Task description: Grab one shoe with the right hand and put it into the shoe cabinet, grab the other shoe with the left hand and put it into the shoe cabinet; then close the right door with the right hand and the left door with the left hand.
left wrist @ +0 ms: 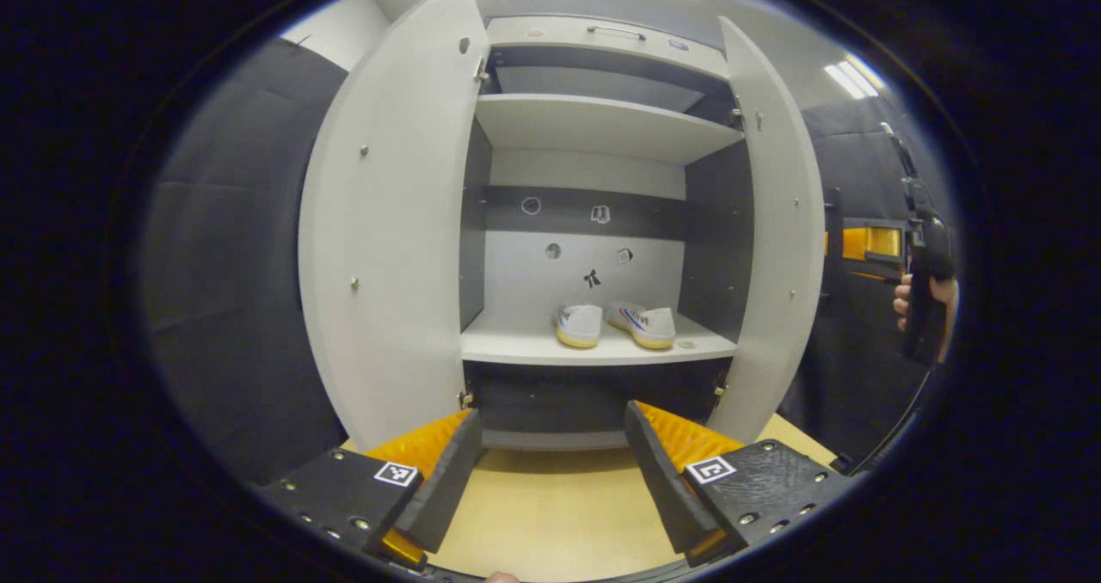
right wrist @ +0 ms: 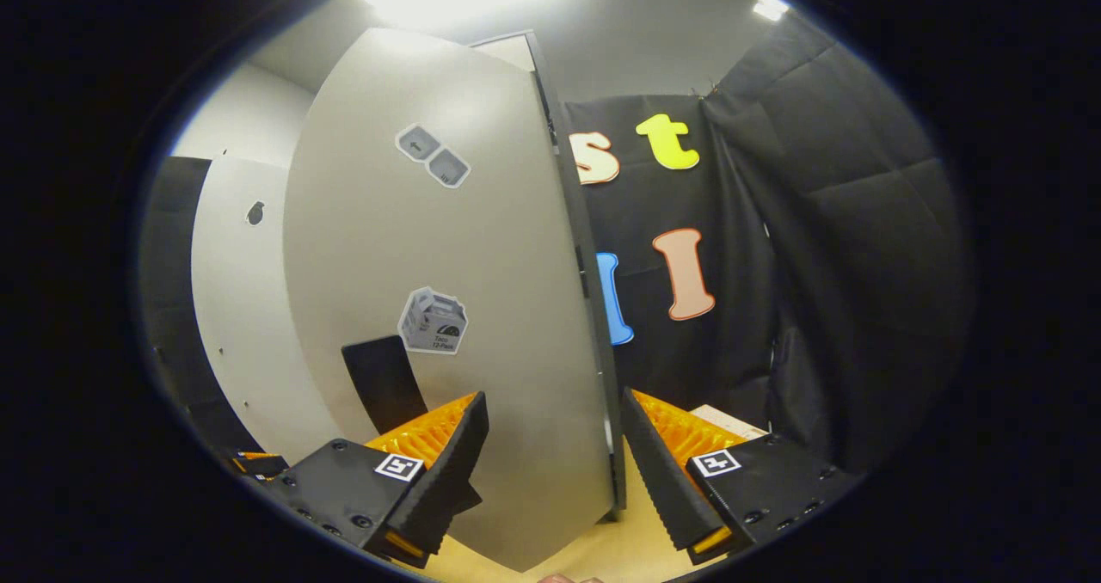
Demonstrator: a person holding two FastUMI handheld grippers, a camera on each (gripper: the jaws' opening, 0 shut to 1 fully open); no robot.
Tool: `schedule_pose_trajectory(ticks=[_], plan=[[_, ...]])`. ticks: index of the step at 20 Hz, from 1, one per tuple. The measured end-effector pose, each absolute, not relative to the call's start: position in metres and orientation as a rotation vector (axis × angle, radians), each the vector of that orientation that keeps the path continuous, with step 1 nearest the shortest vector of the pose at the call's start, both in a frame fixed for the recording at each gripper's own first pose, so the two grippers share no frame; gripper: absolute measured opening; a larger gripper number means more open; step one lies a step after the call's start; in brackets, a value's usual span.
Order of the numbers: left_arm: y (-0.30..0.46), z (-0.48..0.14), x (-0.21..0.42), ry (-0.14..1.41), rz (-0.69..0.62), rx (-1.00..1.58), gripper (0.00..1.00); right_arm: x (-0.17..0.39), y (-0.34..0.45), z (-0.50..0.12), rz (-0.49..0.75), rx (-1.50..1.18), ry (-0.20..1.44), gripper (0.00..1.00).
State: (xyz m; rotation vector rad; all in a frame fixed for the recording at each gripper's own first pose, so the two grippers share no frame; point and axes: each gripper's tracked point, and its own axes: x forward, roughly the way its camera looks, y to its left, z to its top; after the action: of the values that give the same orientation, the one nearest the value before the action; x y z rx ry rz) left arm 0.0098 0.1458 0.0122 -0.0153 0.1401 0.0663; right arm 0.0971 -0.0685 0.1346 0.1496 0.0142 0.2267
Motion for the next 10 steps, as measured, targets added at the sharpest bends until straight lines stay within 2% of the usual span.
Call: schedule_pose_trajectory(ticks=[4,10], plan=[[0.167,0.022,-0.020,0.102,0.148,-0.030,0.96,0.113,-0.027,0.140,0.315,0.181,0.028,0.98],[0.217,0.039,-0.066,0.053,0.282,-0.081,0.96,0.117,-0.023,0.127,0.272,0.167,0.085,0.98]])
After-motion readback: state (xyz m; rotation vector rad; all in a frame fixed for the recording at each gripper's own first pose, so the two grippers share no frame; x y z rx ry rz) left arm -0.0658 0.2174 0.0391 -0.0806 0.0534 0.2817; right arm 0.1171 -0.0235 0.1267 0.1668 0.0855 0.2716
